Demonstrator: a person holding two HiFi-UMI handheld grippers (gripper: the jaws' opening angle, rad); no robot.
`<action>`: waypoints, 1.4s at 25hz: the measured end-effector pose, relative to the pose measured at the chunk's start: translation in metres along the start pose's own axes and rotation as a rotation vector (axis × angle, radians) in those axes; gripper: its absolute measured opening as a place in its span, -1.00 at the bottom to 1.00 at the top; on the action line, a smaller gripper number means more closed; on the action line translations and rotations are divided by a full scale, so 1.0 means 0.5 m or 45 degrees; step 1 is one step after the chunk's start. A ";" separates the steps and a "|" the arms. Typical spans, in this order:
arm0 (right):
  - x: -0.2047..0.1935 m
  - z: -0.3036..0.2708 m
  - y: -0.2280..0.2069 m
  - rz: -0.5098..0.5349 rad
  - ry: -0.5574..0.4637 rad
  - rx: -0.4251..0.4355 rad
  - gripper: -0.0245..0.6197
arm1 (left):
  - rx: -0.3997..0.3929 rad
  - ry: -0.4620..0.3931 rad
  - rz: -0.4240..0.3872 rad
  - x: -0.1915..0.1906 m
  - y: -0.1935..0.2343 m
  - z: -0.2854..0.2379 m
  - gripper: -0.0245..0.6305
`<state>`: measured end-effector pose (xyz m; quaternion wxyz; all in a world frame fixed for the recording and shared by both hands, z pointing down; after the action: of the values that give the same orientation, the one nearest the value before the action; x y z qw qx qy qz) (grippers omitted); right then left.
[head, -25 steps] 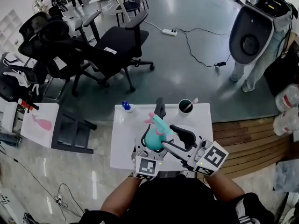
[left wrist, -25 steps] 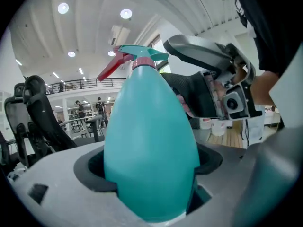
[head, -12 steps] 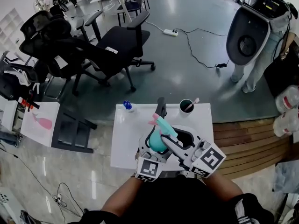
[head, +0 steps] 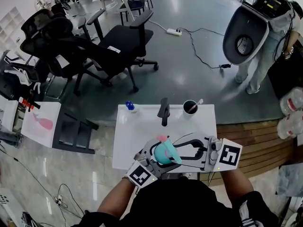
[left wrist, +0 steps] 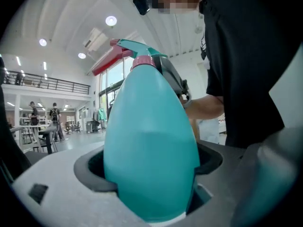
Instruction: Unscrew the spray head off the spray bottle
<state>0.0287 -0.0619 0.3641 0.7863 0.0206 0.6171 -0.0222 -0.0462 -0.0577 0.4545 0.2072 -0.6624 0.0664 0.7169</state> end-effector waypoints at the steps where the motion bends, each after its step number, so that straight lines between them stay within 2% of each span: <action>1: 0.002 0.002 -0.001 0.002 0.006 0.038 -0.51 | -0.017 -0.004 0.018 0.001 -0.004 -0.001 0.48; 2: 0.004 0.002 -0.005 0.009 -0.001 0.052 -0.50 | -0.012 -0.012 0.034 0.000 -0.004 -0.003 0.48; 4: 0.003 -0.001 -0.012 0.019 -0.042 0.012 -0.48 | 0.054 -0.014 0.046 -0.003 0.007 -0.007 0.48; 5: 0.000 -0.003 -0.014 0.015 -0.065 -0.026 -0.40 | 0.111 0.005 0.039 -0.008 0.015 -0.007 0.48; 6: -0.003 -0.005 -0.013 0.007 -0.088 -0.072 -0.24 | 0.183 0.037 0.029 -0.015 0.025 -0.006 0.48; 10: -0.022 0.003 -0.024 -0.032 -0.146 -0.375 -0.20 | 0.492 0.191 -0.007 -0.067 0.061 0.016 0.48; 12: -0.040 0.015 -0.039 -0.035 -0.153 -0.533 -0.21 | 0.594 0.239 -0.007 -0.085 0.074 0.025 0.48; 14: -0.057 0.027 -0.054 -0.028 -0.150 -0.644 -0.29 | 0.649 0.274 -0.022 -0.099 0.081 0.027 0.48; 17: -0.071 0.026 -0.066 -0.062 -0.115 -0.730 -0.31 | 0.696 0.323 -0.015 -0.129 0.083 0.028 0.48; 21: -0.074 0.009 -0.061 -0.072 -0.102 -0.731 -0.40 | 0.723 0.347 -0.005 -0.134 0.082 0.027 0.48; 35: -0.065 -0.010 -0.056 -0.015 -0.094 -0.767 -0.39 | 0.695 0.349 -0.075 -0.120 0.066 0.015 0.48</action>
<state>0.0142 -0.0893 0.3943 0.7788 -0.2179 0.5669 0.1566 -0.0634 -0.0973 0.5083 0.3872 -0.6745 0.2646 0.5702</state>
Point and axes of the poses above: the fingertips, and each gripper's own axes: z backward along the fingers, y to its left, x out of its top, the point moved 6 cm from there along z, backward along the fingers, and after that the axes turned 11 degrees about -y, right-handed, at the moved point
